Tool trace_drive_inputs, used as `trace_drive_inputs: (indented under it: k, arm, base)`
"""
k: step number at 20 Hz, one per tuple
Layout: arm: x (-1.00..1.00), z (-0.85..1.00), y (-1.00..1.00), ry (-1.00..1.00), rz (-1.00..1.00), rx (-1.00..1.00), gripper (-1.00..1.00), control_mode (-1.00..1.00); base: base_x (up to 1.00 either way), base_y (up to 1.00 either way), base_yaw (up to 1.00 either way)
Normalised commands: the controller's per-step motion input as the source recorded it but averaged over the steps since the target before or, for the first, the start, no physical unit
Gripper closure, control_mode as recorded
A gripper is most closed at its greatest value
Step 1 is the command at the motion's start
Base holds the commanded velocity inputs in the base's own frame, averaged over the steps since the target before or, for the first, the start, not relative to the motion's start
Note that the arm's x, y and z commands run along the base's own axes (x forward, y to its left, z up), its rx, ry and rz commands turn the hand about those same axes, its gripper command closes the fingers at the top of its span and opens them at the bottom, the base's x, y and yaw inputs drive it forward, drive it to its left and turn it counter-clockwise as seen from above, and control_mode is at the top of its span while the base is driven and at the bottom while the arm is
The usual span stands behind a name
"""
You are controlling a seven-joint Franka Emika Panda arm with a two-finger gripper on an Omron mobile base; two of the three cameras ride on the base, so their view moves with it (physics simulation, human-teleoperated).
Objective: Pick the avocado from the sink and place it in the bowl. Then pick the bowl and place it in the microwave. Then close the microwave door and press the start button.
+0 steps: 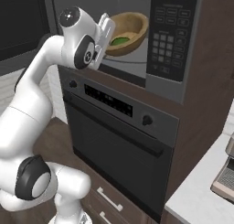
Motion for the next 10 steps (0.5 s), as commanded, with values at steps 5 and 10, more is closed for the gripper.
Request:
trace_drive_inputs:
  k: [5, 10]
  arm:
    - [0.11, -0.1, 0.0, -0.18, 0.0, 0.0, -1.0, -1.0]
    - [0.0, -0.03, 0.08, -0.4, 0.0, 0.0, -1.0, -1.0]
  base:
    - [0.0, 0.0, 0.0]
    - [0.0, 0.0, 0.0]
